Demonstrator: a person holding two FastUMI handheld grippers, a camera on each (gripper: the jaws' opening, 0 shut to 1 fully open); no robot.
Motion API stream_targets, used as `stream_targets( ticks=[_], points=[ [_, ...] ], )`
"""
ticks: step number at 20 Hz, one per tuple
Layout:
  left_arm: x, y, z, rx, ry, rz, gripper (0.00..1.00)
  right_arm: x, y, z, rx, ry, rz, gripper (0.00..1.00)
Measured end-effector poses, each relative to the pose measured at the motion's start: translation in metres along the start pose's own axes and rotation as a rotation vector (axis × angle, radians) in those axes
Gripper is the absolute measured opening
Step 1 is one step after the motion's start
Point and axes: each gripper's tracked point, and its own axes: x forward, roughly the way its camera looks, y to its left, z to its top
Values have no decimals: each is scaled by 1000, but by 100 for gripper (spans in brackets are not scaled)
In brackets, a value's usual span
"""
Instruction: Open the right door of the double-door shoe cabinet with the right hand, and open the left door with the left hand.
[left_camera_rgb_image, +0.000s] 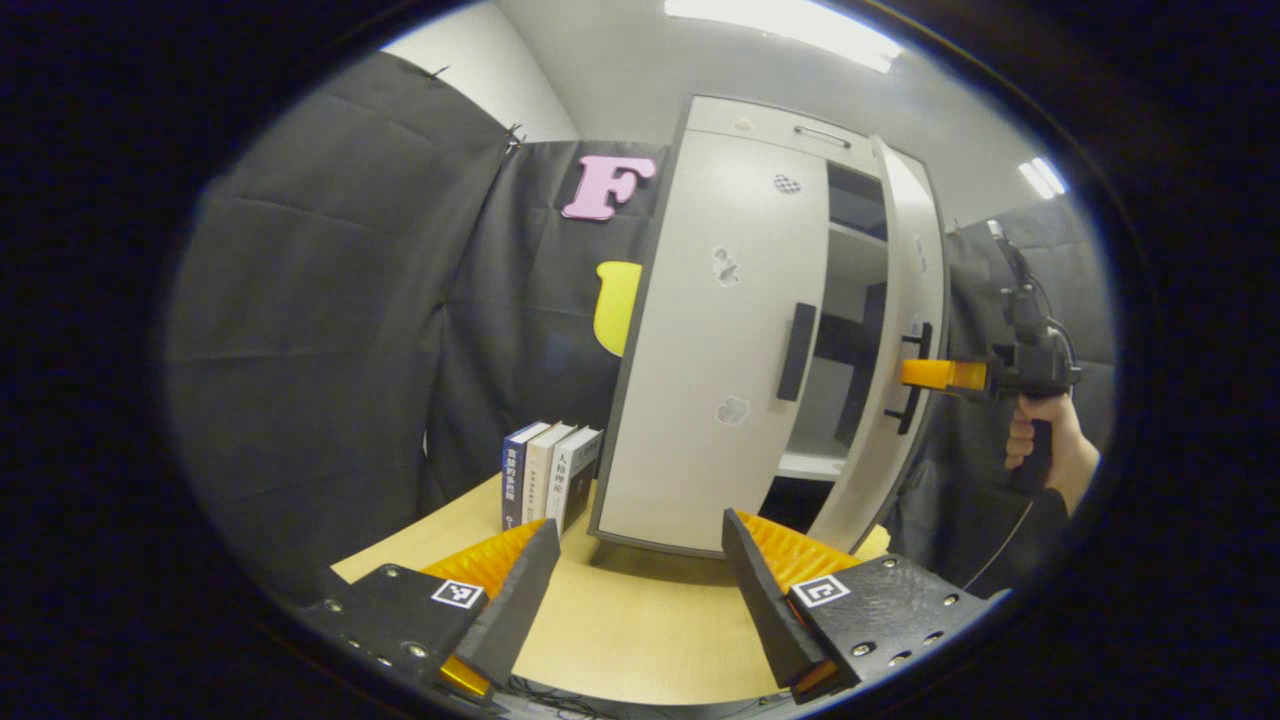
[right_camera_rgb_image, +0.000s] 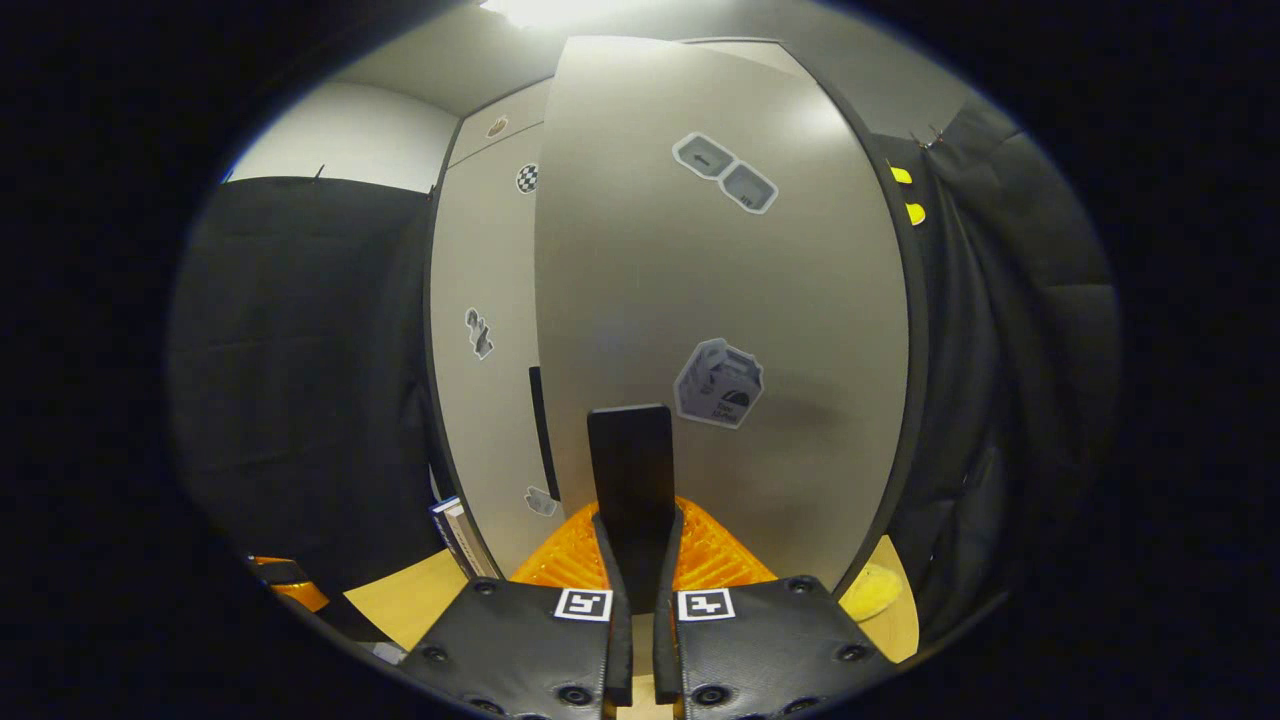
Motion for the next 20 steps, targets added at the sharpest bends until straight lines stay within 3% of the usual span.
stream_targets(
  ticks=[4, 5, 11, 20],
  points=[
    [-27, -47, -17, 35, 16, -12, 94, -19, -8, -2, 4, -8, 41, 6],
    [-33, -58, -18, 33, 18, -13, 94, -24, -11, -1, 7, -9, 55, 10],
    [-56, -104, -19, -7, 1, -19, 94, -30, -22, -1, 14, 2, 114, 10],
    [-79, -116, -52, -18, 40, -17, 94, -42, -36, -2, 52, -40, 128, 10]
  ],
)
